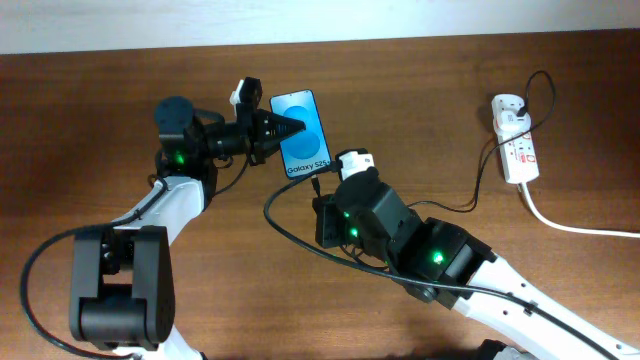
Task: Plug charger to phone and switch on socket
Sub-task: 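Push the USB-C plug up into the phone's bottom port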
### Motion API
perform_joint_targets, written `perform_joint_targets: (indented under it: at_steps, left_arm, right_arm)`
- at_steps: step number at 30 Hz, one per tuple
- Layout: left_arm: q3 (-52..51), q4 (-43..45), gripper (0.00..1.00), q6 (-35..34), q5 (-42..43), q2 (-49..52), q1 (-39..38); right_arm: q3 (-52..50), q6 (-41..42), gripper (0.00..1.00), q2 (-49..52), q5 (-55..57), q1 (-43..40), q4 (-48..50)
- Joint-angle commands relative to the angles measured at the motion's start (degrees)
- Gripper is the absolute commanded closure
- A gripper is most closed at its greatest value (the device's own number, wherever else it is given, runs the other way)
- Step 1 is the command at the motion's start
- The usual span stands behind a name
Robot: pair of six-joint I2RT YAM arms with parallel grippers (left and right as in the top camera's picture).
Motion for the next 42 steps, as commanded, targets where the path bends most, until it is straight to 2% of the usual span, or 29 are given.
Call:
perform_joint_targets:
  at_steps: [1,10,17,25,32,37,41,42]
  left_arm:
    - [1.1,0.7,1.00,-0.7,0.4,-0.1,-1.3]
    - [1.1,0.7,1.00,0.5,0.8,-0.1,-1.4]
    - [1.1,1.0,1.00,6.3,3.4,-0.1,-1.4]
    - [1.1,1.0,1.00,6.6,5.5,-0.1,-1.4]
    - [1.1,1.0,1.00,6.6,7.8,-0.1,-3.3]
    - [1.1,1.0,1.00,9.3,7.4,-0.1,-3.4]
    - [1.1,0.9,1.00,20.7,4.0,-0.1,-3.4]
    - [1.1,0.9,1.00,21.6,3.1,-0.1,-3.4]
  right_arm:
    - [0.1,0.4,0.96,1.2,0.9,0.2,0.3]
    - [0.1,0.8,0.96,2.0,0.2,0.1,0.5]
    - [0.1,0.2,0.96,2.0,2.2,0.1,2.1]
    - [0.1,-0.1,0.94,2.0,7.6,0.1,3.5]
    - [0.1,-3.7,0.93,3.6,7.6,0.1,8.6]
    - [0.2,-5.7,0.81,3.5,5.8,-1.0,8.8]
    - [0.2,-5.8,0.53,-0.9,5.3,-1.0,5.4]
    - [0.2,-5.8,0.47,-2.6,4.9,-1.0,4.5]
